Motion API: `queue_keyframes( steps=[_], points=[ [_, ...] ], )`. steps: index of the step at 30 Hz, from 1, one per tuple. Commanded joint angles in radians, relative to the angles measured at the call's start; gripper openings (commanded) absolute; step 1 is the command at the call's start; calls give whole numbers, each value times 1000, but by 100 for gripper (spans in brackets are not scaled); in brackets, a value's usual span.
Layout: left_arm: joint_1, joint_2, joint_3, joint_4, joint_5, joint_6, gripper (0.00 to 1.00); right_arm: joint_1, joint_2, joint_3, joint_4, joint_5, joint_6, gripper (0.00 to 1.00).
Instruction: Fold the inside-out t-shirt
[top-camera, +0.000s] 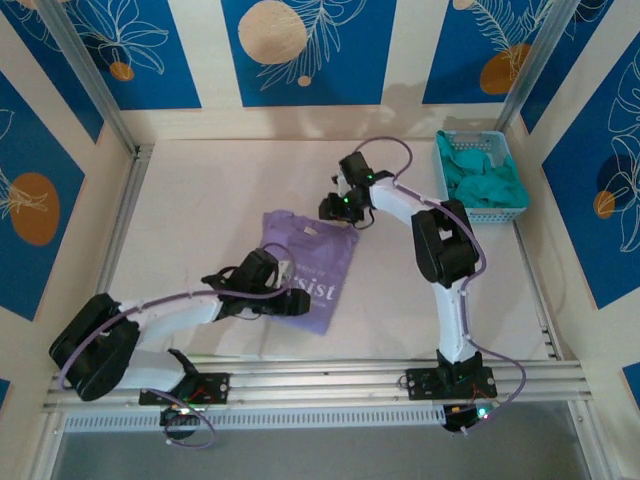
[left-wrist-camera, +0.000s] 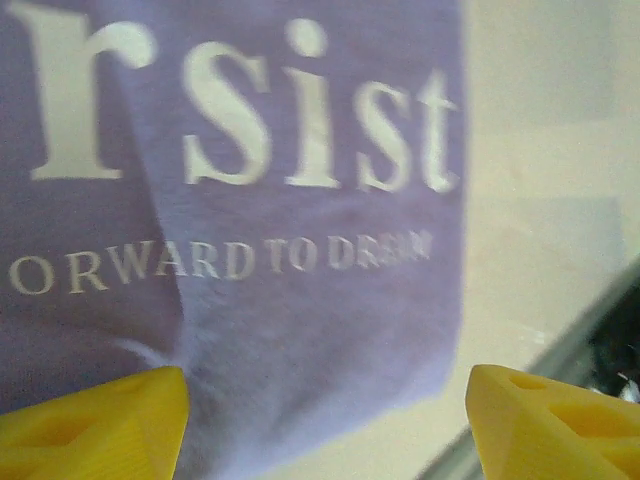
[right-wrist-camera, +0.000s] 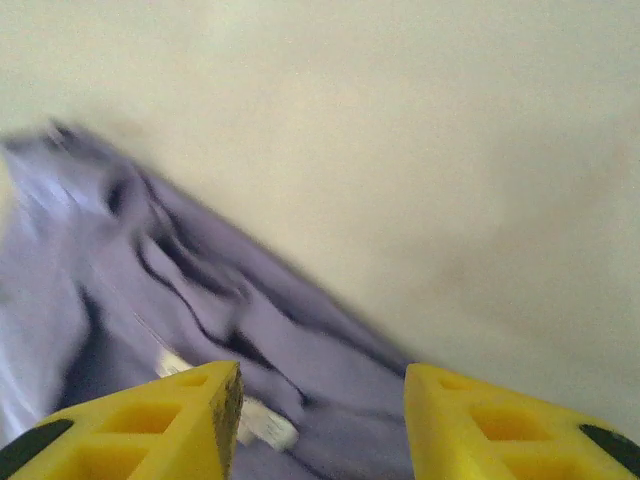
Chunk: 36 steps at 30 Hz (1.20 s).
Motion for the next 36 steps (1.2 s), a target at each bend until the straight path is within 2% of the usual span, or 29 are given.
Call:
queue_keyframes(
  steps=[1, 4, 7, 9, 10, 14, 18, 22, 27, 31, 33, 36],
  points=[
    [12, -79, 85, -19, -38, 64, 75, 10, -76, 28, -61, 10, -107, 51],
    [143, -60, 157, -80, -119, 137, 79, -24, -165, -91, -60, 28, -83, 56],
    [340, 70, 222, -33, -84, 170, 80, -58, -200, -188, -58, 43, -38, 59],
    [408, 188, 311, -17, -87, 222, 81, -79, -186, -209, -62, 16, -11, 72],
    [426, 245, 360, -25, -83, 253, 81, -81, -175, -208, -69, 7, -5, 74],
    [467, 472, 574, -99, -77, 340, 82, -76, -137, -211, -73, 29, 1, 76],
    [473, 655, 767, -212, -33, 407, 81, -64, -87, -207, -56, -20, 17, 76],
    [474, 757, 876, -313, -96, 424, 81, -37, -37, -173, -70, -46, 28, 73],
    [476, 803, 906, -347, -139, 440, 81, -14, -1, -158, -79, -45, 41, 71],
    [473, 818, 899, -352, -61, 436, 77, -2, 10, -159, -50, -78, 54, 63],
    [473, 810, 876, -334, -18, 428, 70, 3, 12, -163, -24, -95, 63, 54],
    [472, 797, 851, -322, 25, 421, 55, 3, 14, -161, 8, -105, 77, 37]
  ],
)
